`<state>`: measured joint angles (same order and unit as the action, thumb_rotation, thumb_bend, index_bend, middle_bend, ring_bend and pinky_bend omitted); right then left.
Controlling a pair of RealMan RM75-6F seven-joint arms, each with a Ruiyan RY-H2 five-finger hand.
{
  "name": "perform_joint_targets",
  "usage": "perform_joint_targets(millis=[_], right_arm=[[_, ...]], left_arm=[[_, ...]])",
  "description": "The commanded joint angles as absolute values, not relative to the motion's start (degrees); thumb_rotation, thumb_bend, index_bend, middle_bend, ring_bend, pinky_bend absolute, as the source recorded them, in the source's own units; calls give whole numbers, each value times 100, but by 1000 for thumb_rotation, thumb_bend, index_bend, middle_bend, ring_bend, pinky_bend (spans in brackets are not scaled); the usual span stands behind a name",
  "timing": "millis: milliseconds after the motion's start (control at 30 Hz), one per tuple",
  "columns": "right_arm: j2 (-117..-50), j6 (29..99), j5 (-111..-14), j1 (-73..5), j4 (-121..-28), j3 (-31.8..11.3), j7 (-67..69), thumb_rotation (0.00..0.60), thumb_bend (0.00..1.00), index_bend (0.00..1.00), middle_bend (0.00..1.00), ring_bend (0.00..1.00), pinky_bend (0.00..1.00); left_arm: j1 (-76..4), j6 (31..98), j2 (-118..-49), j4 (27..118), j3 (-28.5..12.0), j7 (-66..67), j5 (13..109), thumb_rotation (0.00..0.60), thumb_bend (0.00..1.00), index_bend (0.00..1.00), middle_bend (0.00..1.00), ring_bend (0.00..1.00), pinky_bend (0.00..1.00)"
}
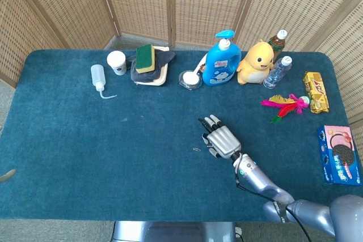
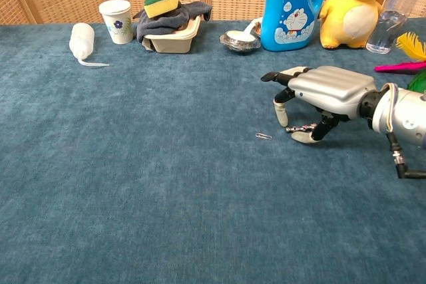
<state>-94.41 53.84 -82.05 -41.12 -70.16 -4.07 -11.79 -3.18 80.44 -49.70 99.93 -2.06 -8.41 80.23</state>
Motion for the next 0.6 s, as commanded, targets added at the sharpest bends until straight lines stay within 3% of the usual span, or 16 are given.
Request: perform_joint_targets(millis=[33, 600], right_arm=[[-9449, 5373, -8192, -4115, -7007, -415, -1170, 600, 358, 478, 0, 0, 51], [-9457, 5319, -8121, -4122, -6993, -438, -1225, 600, 404, 536, 0, 0, 51]], left_arm=[[-318, 8043, -4969, 9993, -206, -843, 8023, 600, 223, 0, 0, 0, 0], [-312, 8053, -4957, 9975, -205, -888, 8037, 600, 223, 0, 0, 0, 0]])
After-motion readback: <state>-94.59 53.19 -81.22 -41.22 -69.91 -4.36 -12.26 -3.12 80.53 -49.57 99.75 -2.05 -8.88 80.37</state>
